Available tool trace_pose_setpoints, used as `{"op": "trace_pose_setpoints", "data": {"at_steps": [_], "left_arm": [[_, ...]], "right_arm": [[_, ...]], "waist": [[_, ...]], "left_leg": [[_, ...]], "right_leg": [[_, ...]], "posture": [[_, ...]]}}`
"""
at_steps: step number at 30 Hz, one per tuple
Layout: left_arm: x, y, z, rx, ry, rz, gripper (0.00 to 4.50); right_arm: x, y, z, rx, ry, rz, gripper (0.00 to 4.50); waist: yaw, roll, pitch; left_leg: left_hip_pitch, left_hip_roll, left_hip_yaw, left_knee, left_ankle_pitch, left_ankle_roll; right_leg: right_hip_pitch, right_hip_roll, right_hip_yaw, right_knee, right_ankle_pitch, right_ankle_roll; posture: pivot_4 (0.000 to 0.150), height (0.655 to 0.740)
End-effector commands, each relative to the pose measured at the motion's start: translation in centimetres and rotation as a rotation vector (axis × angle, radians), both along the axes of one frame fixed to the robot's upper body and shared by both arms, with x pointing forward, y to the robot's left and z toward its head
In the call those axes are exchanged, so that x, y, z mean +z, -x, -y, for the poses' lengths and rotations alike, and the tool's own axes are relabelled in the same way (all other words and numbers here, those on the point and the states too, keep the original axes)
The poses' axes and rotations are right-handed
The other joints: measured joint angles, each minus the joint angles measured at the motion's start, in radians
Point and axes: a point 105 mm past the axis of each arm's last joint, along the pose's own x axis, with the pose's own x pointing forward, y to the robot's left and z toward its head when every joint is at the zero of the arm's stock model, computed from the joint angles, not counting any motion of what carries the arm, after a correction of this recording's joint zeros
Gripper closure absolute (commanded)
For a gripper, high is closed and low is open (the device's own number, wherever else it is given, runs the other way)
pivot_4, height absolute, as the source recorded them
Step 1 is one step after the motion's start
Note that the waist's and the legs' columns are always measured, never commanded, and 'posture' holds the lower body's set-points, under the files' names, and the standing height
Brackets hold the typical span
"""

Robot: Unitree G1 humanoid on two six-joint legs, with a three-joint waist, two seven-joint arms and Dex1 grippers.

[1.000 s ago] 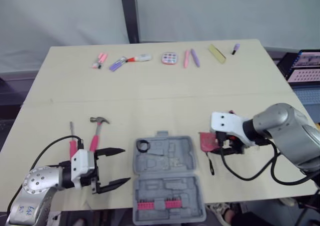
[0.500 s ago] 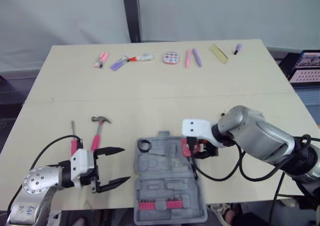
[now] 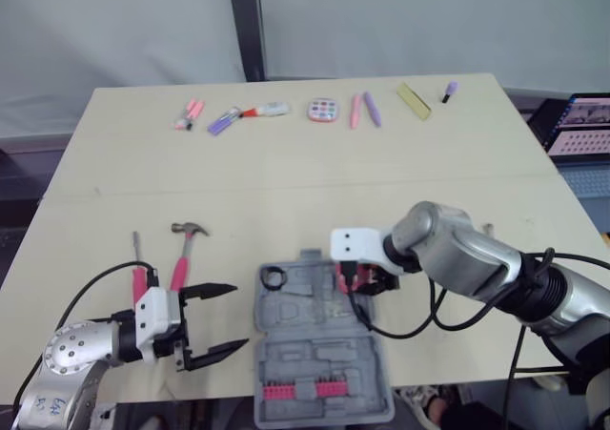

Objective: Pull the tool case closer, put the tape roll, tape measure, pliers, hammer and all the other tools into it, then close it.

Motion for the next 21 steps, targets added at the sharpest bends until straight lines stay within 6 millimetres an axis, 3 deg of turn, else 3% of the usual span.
{"op": "trace_pose_setpoints", "data": {"at_steps": [1,21], "left_arm": [[0.33,0.36,0.48,-0.013,0.001,0.026,0.0],[0.3,0.66,0.82,-0.001,0.007,0.026,0.0]], "right_arm": [[0.39,-0.1,-0.38,0.034,0.009,0.024,1.53],[0.27,-0.87,-1.12,0.054,0.017,0.042,1.53]], "waist": [[0.0,0.0,0.0],[-0.017,0.0,0.0]], "left_leg": [[0.0,0.0,0.0,0.0,0.0,0.0],[0.0,0.0,0.0,0.0,0.0,0.0]], "right_leg": [[0.0,0.0,0.0,0.0,0.0,0.0],[0.0,0.0,0.0,0.0,0.0,0.0]], "posture": [[0.15,0.74],[0.15,0.74]]}}
